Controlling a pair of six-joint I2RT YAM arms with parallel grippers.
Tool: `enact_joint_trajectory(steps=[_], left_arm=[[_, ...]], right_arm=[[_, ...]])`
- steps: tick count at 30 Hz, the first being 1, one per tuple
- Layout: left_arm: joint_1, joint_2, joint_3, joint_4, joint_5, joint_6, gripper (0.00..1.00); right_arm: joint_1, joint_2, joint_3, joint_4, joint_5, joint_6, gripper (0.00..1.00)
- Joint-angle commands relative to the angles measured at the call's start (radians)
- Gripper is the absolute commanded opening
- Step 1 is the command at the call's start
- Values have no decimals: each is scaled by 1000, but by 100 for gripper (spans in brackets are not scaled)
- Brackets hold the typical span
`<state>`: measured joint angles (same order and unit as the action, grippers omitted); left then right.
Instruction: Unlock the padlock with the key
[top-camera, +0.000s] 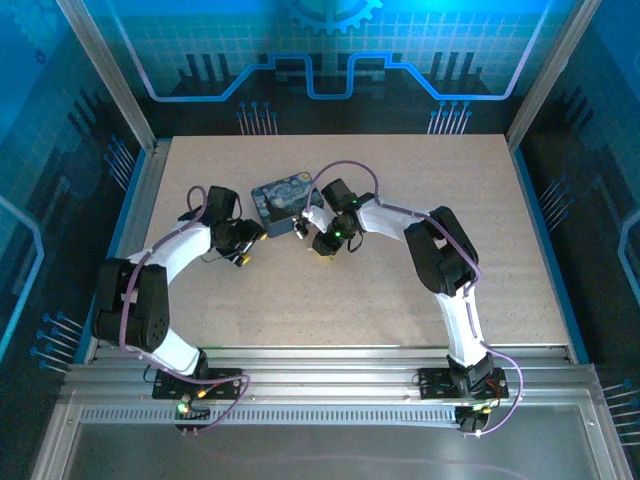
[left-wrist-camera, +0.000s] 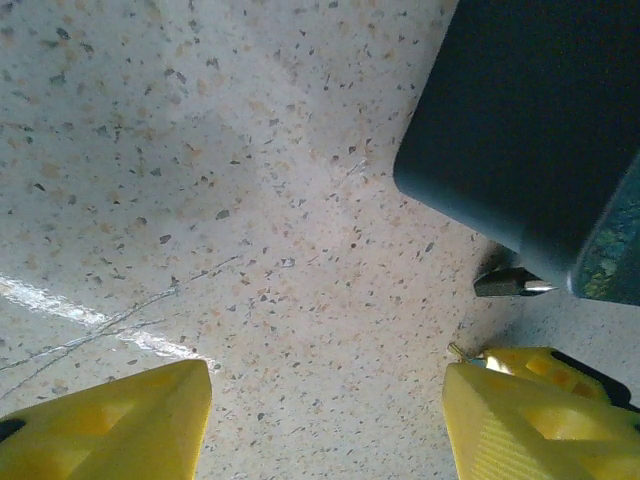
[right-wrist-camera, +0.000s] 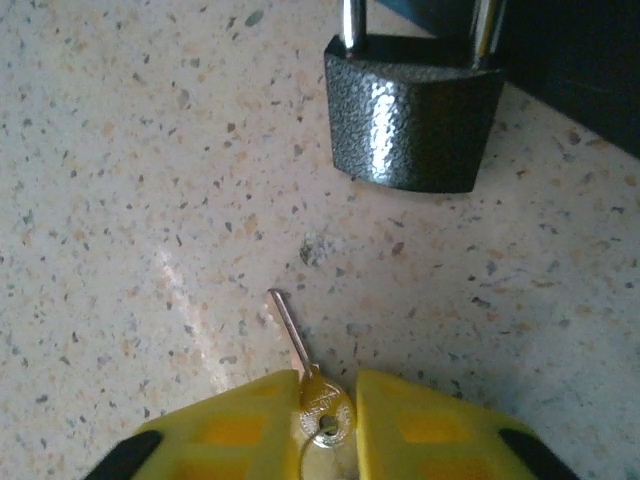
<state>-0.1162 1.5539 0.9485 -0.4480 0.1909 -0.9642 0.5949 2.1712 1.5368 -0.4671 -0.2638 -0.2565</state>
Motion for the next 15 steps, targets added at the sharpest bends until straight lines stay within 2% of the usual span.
enact_joint_trajectory(steps=[1, 6, 10, 12, 15], left_arm=[[18, -35, -10, -12, 10, 28, 63], [19, -41, -7, -15, 13, 40, 63], [6, -48, 12, -30, 32, 92, 60], [-1, -43, 26, -28, 71, 122, 56], [-28, -6, 61, -5, 197, 200, 49]], right_arm=[[31, 26, -64, -51, 15, -12, 12], [18, -9, -104, -19, -51, 9, 1], [-3, -70, -144, 22, -168, 40, 0], [-20, -109, -168, 44, -238, 57, 0], [-46, -149, -192, 78, -316, 100, 0]])
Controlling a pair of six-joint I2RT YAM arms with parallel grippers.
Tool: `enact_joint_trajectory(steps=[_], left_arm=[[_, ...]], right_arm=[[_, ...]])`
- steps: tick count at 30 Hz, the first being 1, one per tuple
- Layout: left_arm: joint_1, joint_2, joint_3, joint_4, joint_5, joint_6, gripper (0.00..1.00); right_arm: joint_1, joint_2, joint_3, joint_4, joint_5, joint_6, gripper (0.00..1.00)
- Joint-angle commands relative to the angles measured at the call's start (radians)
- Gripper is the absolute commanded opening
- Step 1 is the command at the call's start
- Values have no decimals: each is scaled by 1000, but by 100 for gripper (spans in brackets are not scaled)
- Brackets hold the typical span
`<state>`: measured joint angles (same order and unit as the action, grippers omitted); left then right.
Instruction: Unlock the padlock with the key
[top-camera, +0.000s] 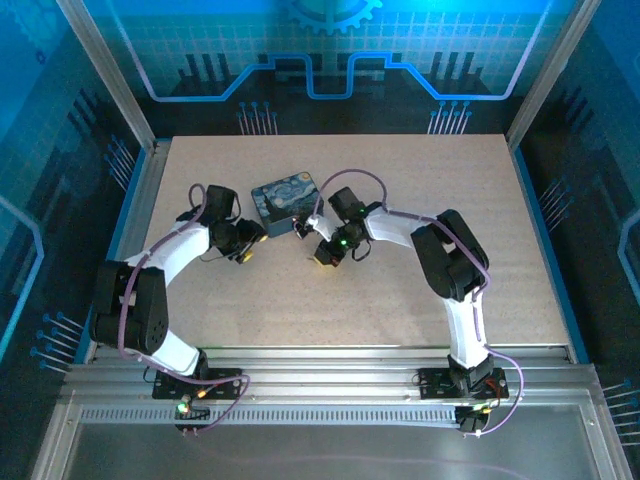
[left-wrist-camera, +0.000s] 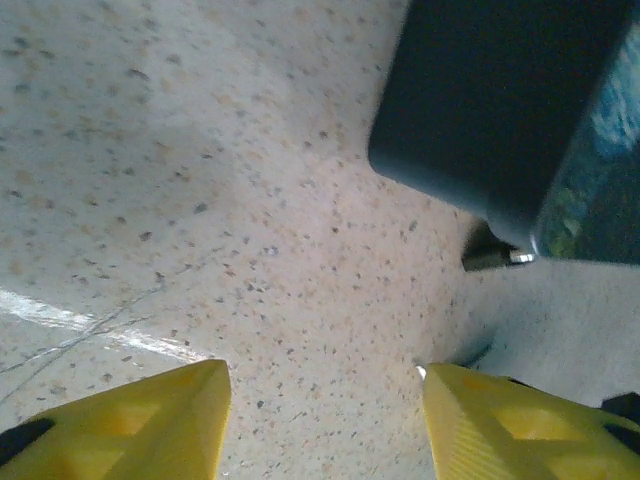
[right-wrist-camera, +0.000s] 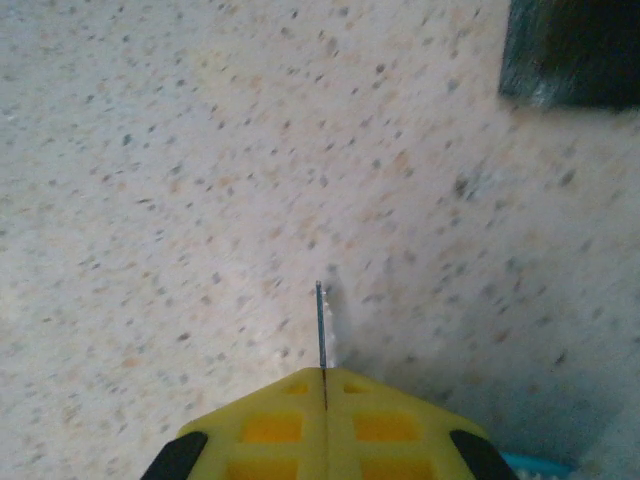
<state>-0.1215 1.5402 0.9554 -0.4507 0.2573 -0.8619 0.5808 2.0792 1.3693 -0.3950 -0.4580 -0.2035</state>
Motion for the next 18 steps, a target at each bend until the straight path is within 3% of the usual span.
enact_joint_trajectory(steps=[1, 5, 11, 15, 18], left_arm=[[-37, 28, 73, -7, 170, 127, 48], [-94, 88, 110, 55, 321, 171, 45], [-98, 117, 71, 237, 457, 220, 39], [-102, 116, 33, 368, 544, 227, 39], [-112, 123, 34, 374, 557, 258, 39]], right_arm=[[-40, -67, -29, 12, -148, 60, 0], [-78, -92, -24, 24, -286, 121, 0], [-125, -116, -19, 22, -477, 194, 0], [-150, -124, -9, 5, -535, 221, 0], [-157, -122, 4, 3, -577, 239, 0]])
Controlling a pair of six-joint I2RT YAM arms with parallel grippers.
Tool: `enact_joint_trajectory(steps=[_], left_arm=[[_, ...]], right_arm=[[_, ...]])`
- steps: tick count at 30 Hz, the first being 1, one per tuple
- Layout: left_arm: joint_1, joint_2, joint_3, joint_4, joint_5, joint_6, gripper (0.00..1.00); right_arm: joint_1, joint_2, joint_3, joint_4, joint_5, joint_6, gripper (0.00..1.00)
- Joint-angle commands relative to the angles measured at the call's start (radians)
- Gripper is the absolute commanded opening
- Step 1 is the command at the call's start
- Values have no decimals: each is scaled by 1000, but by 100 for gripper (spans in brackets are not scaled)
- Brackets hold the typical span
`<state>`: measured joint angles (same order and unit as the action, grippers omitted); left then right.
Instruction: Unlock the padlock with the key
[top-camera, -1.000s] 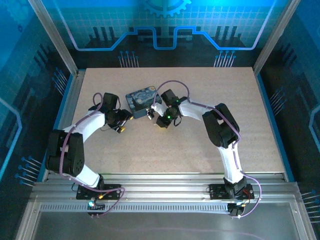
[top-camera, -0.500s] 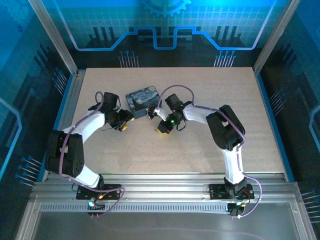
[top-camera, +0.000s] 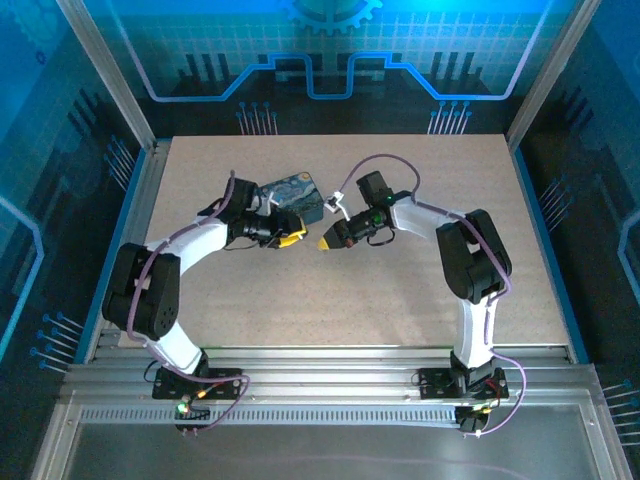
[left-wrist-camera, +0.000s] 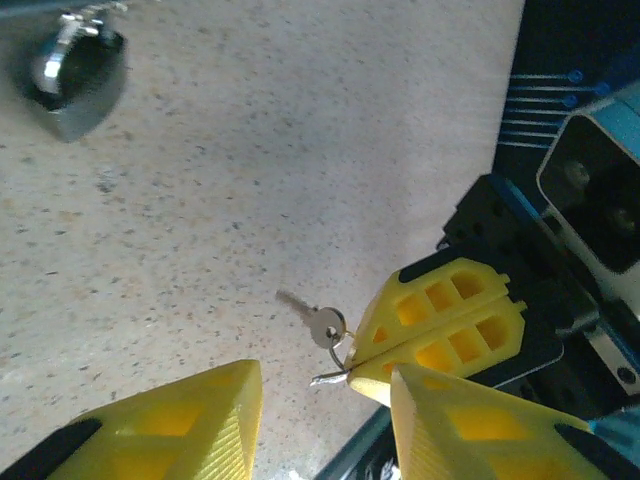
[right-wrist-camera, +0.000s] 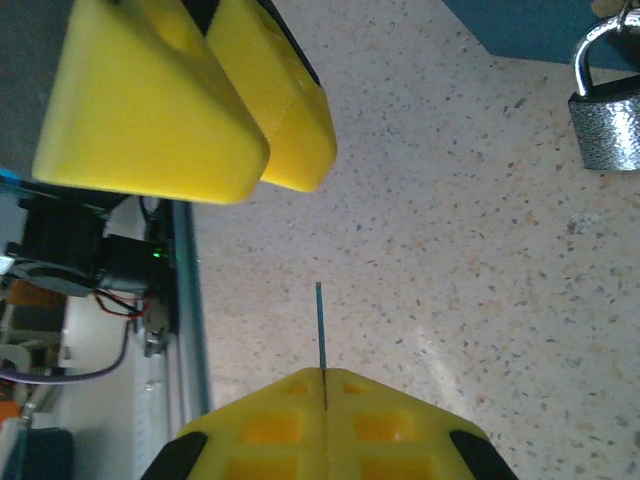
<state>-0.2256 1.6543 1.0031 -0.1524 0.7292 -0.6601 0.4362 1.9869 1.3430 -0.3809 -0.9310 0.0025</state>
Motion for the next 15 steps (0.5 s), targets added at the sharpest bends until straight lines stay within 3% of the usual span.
enact_joint_trajectory(steps=[1, 9, 15], left_arm=[[-11, 10, -15, 80, 88, 61, 39], [-30, 11, -18, 80, 91, 108, 39], [-34, -3, -42, 128, 130, 98, 33]], right_arm=[[-13, -28, 37, -14, -105, 39, 0], [-14, -24, 53, 30, -151, 102, 0], [-16, -11, 63, 42, -170, 125, 0]])
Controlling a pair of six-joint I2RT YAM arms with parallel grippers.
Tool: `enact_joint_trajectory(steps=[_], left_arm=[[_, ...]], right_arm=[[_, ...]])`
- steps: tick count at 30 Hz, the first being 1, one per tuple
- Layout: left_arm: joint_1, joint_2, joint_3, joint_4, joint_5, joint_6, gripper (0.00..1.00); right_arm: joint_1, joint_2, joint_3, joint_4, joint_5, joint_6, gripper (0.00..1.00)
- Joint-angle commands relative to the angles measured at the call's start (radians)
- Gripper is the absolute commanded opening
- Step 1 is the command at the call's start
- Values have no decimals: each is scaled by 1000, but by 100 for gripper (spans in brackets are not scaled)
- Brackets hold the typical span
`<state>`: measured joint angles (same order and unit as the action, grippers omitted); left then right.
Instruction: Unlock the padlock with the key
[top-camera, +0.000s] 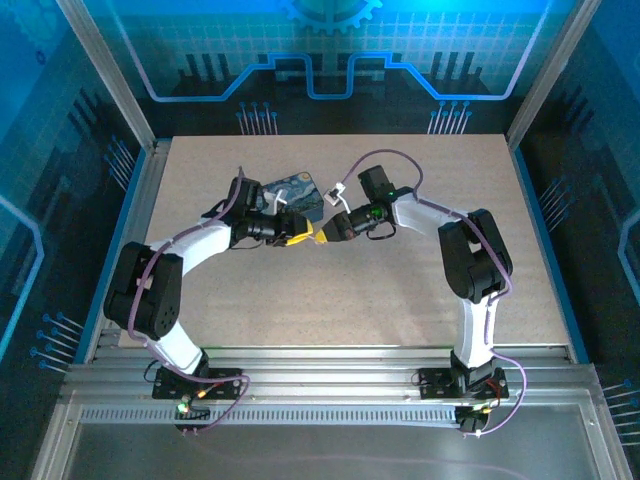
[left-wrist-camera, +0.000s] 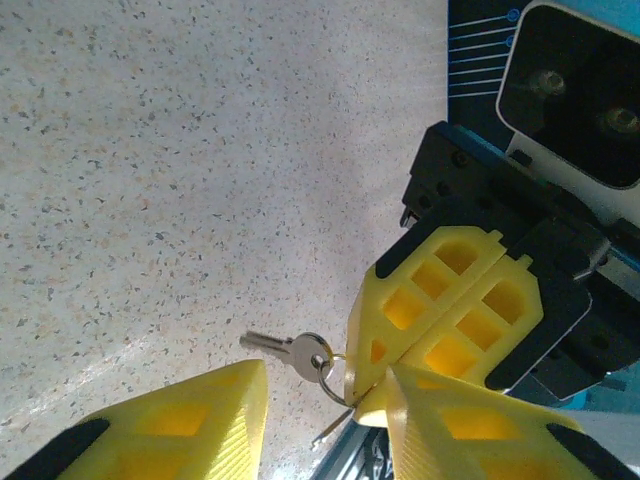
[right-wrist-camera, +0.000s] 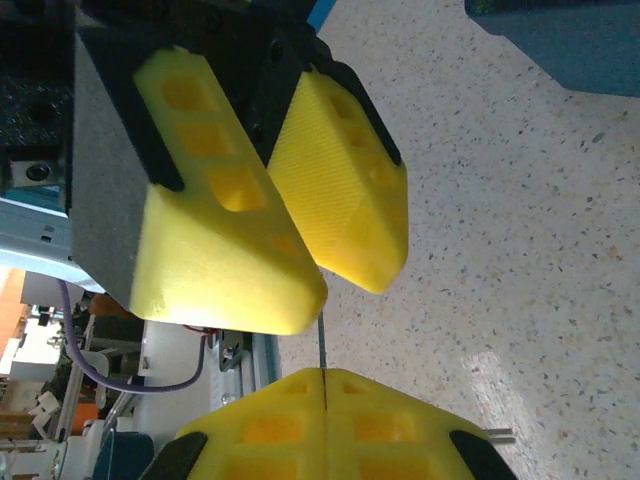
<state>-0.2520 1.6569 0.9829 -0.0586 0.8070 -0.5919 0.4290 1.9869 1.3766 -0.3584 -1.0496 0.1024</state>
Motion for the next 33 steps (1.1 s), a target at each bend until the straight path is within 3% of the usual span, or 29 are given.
enact_joint_trajectory(steps=[1, 9, 19, 24, 30, 33], left_arm=[[-8, -8, -25, 37, 60, 32, 32], [-9, -17, -63, 122, 105, 3, 23], [-10, -1, -81, 185, 146, -20, 0], [-9, 14, -90, 212, 118, -58, 0], [-6, 37, -96, 327, 44, -184, 0], [-7, 48, -104, 407, 26, -258, 0]], right_arm=[[-8, -10, 30, 27, -55, 29, 0], [-9, 7, 36, 41, -88, 57, 0], [-13, 33, 54, 42, -113, 90, 0], [-28, 29, 19, 137, -135, 186, 1], [-57, -60, -168, 479, -96, 454, 27], [-62, -90, -259, 658, -53, 595, 34]])
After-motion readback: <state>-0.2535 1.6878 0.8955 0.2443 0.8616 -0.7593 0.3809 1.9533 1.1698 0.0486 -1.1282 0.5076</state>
